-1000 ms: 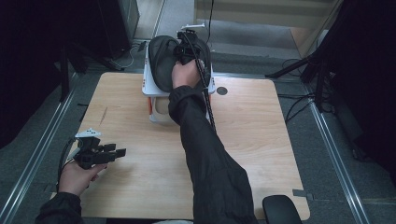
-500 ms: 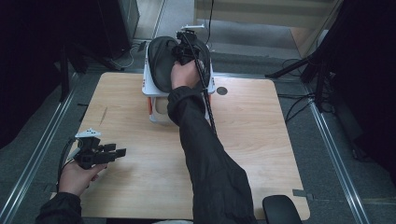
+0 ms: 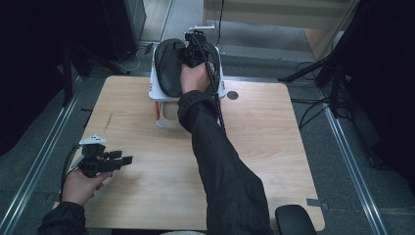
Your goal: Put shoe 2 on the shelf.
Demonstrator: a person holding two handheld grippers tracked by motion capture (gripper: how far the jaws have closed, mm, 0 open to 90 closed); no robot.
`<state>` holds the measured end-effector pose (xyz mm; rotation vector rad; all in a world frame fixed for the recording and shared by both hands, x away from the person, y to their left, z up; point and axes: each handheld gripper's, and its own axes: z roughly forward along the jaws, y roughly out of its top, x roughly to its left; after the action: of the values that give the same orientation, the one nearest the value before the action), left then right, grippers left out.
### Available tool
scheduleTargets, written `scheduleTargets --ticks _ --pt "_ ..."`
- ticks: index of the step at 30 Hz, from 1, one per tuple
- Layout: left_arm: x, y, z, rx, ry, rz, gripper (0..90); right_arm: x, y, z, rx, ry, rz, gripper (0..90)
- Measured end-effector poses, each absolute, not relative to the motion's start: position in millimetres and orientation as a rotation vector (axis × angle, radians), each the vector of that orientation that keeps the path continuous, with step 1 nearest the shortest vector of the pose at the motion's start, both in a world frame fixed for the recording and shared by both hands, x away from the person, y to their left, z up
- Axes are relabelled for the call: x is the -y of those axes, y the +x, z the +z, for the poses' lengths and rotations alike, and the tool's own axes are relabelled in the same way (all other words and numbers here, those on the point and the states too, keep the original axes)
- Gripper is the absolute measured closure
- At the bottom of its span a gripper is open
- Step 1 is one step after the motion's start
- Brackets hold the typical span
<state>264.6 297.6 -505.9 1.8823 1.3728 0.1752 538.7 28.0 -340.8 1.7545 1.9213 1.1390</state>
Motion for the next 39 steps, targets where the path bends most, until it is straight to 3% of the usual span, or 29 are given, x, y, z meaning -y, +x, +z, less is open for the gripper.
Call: scheduleTargets --ticks 16,39 --pt "-295.3 267.9 -505.6 -1.37 1.882 0.175 40.3 -19.9 525.5 -342.0 -2.029 1.664 1.142 50.9" --pt "-286.1 284.2 -505.3 -1.339 1.912 0.146 38.6 12.0 450.0 -320.2 -2.3 1.421 1.299 53.2"
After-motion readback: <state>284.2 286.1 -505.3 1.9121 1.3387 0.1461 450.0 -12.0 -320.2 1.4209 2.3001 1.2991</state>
